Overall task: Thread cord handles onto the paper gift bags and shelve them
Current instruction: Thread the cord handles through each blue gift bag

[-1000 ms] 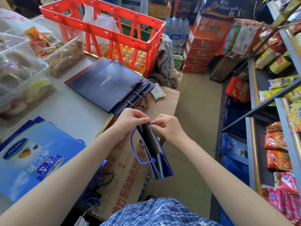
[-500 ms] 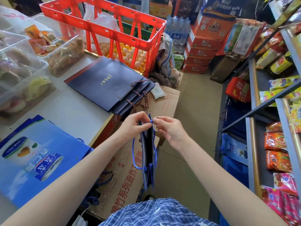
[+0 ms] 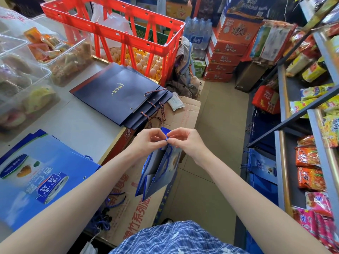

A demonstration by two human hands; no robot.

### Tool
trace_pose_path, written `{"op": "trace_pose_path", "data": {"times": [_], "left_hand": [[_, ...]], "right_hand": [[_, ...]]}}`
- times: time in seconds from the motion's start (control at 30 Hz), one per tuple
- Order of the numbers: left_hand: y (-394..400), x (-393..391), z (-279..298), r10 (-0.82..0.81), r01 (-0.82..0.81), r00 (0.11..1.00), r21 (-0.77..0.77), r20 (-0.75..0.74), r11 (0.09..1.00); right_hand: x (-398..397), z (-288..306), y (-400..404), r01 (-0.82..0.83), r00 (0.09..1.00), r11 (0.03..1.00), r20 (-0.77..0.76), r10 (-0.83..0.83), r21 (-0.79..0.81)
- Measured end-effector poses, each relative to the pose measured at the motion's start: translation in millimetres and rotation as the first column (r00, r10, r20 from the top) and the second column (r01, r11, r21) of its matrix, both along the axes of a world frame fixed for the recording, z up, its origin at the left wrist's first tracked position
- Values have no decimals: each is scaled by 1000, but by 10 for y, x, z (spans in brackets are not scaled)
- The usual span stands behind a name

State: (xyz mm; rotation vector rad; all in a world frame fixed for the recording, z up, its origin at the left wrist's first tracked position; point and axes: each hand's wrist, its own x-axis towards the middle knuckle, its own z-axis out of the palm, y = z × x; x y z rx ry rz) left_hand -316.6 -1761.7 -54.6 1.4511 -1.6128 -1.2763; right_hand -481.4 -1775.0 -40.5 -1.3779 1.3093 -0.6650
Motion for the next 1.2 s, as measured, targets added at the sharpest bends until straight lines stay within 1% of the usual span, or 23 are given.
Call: {"op": "trace_pose_path", "data": {"times": [0.1, 0.27, 0.33, 0.43, 0.5, 0.57, 0.63, 0.7, 0.77, 0.87, 0.93, 0.97, 1.03, 1.1, 1.13, 1.2], "left_hand": [[-29, 10, 43, -11, 10, 999, -5, -33, 1000], [-70, -29, 107, 23, -24, 996, -16, -86, 1000], [-89, -50, 122, 39, -41, 996, -22, -82, 999], [-103, -58, 121, 33, -34, 997, -9, -63, 999], [-95, -51, 97, 52, -51, 994, 20, -95, 999], [-75, -38, 79, 84, -74, 984, 67, -159, 995], [-61, -31, 66, 100, -84, 979, 100, -175, 991], [-64, -42, 71, 99, -91, 989, 73, -110, 993], [-69, -70, 89, 90, -90, 996, -21, -4, 996], [-57, -117, 113, 80, -58, 989, -174, 124, 983], [-65, -131, 118, 109, -80, 984, -194, 143, 978], [-71, -131, 116, 138, -114, 982, -174, 130, 978], [-84, -111, 106, 202, -199, 978, -74, 43, 977], [-77, -87, 98, 238, -237, 969, 28, -69, 971], [-68, -79, 99, 234, -231, 968, 43, -92, 972], [-63, -65, 99, 202, -200, 977, 30, -71, 979]], "right_hand": [[-25, 21, -32, -9, 999, 1000, 42, 9, 2], [-38, 37, -47, 42, 982, 999, 184, -43, 7], [-31, 49, -52, 40, 983, 999, 181, -39, -1], [-29, 76, -71, -18, 994, 999, 110, 22, -34], [-37, 88, -77, -35, 997, 998, 74, 39, -60], [-51, 86, -72, -18, 997, 998, 77, 22, -55], [-48, 78, -50, 42, 988, 999, 146, -42, 2], [-13, 73, -30, 131, 966, 987, 214, -148, 92], [42, 93, -30, 196, 934, 958, 257, -247, 208], [121, 142, -65, 281, 885, 895, 267, -381, 346], [142, 148, -80, 351, 843, 860, 276, -462, 369], [148, 144, -84, 371, 839, 860, 269, -472, 351], [150, 139, -82, 369, 865, 880, 235, -443, 301], [140, 143, -84, 327, 908, 909, 181, -378, 259], [135, 150, -90, 295, 933, 927, 140, -331, 232], [128, 165, -102, 221, 970, 958, 61, -235, 182]]}}
